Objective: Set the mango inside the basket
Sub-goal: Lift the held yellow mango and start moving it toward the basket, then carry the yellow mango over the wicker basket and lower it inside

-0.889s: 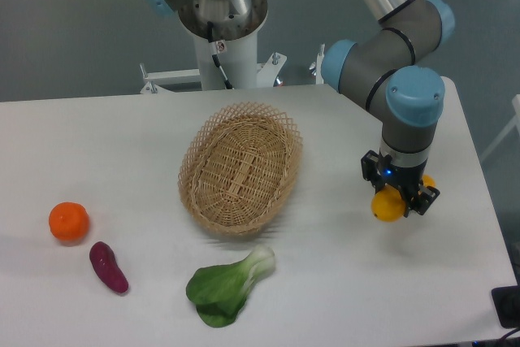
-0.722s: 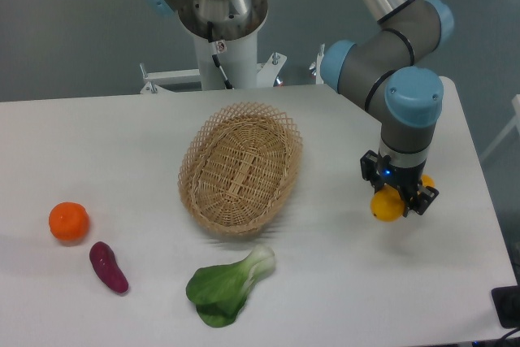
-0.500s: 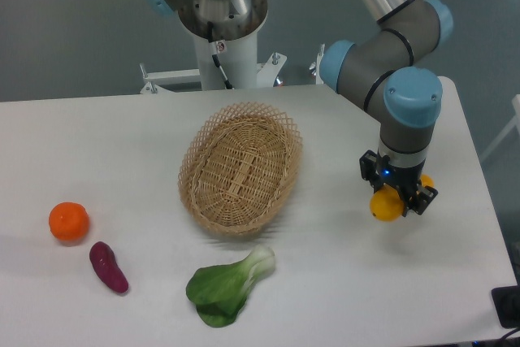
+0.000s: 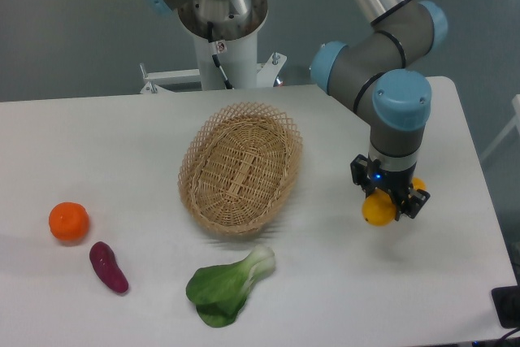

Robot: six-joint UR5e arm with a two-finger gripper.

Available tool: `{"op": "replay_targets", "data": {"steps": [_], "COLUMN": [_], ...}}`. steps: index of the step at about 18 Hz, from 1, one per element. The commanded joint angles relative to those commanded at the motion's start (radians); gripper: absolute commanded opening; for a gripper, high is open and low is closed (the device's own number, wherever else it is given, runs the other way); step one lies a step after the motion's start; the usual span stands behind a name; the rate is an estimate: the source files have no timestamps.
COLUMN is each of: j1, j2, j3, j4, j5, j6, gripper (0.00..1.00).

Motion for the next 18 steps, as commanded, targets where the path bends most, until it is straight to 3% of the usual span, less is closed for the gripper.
{"op": "replay_targets", "data": {"steps": [10, 18], "j1": [-0.058, -0.124], "j2": [0.008, 0.084], "j3": [-0.018, -0.152], "j4": [-0.002, 0.000], "j5": [0.005, 0.005], "j6": [-0.066, -0.078], "gripper": [0.46, 0.46]}}
